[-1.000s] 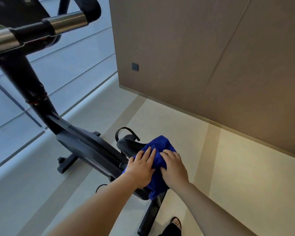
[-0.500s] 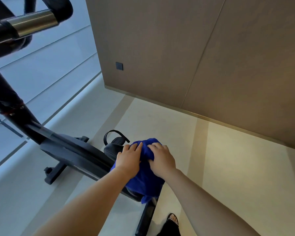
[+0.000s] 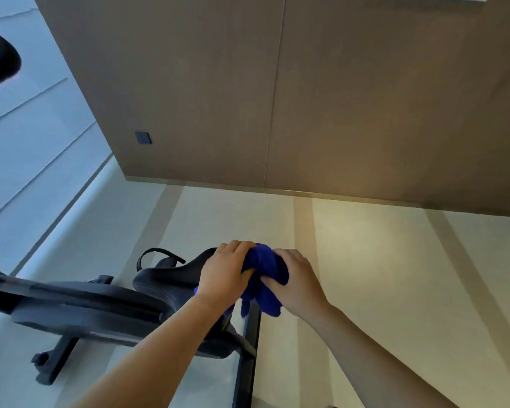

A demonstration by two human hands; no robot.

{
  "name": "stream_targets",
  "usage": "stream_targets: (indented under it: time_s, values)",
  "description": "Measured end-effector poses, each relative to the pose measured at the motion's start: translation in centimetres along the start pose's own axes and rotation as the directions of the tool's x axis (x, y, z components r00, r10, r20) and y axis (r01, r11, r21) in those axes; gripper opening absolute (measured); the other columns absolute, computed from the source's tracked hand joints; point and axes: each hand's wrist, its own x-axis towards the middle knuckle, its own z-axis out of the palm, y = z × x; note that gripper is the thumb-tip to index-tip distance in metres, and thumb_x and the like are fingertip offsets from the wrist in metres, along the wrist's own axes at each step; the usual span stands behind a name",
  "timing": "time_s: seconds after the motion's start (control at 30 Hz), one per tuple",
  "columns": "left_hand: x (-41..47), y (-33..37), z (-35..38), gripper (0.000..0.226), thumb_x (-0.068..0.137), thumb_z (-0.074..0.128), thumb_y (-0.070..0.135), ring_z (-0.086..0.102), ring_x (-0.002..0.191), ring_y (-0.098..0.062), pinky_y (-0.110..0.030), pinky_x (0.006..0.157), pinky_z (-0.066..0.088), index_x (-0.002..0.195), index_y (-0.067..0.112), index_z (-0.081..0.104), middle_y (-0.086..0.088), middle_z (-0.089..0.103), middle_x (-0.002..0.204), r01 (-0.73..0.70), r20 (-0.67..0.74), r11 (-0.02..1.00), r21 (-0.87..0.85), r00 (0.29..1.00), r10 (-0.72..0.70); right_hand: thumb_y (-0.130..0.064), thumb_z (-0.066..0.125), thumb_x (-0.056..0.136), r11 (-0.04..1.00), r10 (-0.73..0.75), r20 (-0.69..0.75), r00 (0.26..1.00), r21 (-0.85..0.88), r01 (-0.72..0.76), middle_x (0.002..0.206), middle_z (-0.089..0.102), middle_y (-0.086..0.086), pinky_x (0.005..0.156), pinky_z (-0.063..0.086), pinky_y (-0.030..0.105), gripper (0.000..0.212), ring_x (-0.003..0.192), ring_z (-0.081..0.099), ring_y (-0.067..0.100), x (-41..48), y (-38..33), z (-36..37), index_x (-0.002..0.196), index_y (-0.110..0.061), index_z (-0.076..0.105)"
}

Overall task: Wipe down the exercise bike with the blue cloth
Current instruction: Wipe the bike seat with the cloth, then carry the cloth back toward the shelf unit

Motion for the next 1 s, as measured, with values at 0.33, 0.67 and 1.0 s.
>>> stream_targets:
  time_s: [0.33, 0.67, 1.0]
  values:
    - [3.7, 18.7, 4.4, 0.036, 0.079, 0.063, 0.025, 0.036, 0.094, -0.010, -0.023, 0.075, 0.032, 0.107, 0.031, 0.040, 0.010, 0.044, 0.101, -0.062, 0.001, 0.975, -0.214, 0.998, 0.064, -0.017, 0.071, 0.079, 0.979, 0.104, -0.345, 0.933, 0.201, -0.035, 0.123, 0.039, -0.016, 0.089, 0.047, 0.020, 0.064, 0.109, 0.046, 0.003, -6.7, 7.2, -13.1, 0.133, -0.027, 0.038]
    - [4.5, 49.2, 18.2, 0.050, 0.065, 0.076, 0.043, 0.054, 0.077, -0.008, -0.019, 0.062, 0.041, 0.097, 0.030, 0.040, 0.009, 0.056, 0.086, -0.361, 0.340, 0.830, -0.425, 0.786, 0.516, -0.001, 0.060, 0.074, 0.942, 0.329, -0.579, 0.746, 0.250, -0.222, 0.091, 0.060, -0.016, 0.067, 0.040, 0.005, 0.033, 0.085, 0.053, -0.006, -22.9, 26.0, -36.4, 0.090, -0.029, 0.055]
    - [2.0, 73.7, 31.3, 0.043, 0.079, 0.064, 0.040, 0.038, 0.110, -0.008, -0.020, 0.085, 0.033, 0.117, 0.033, 0.044, 0.010, 0.045, 0.112, -0.539, 0.483, 0.631, -0.558, 0.407, 0.775, 0.007, 0.046, 0.080, 0.878, 0.441, -0.798, 0.412, 0.288, -0.383, 0.097, 0.061, -0.018, 0.069, 0.045, 0.012, 0.048, 0.086, 0.058, 0.002, -40.1, 39.0, -52.3, 0.104, -0.034, 0.056]
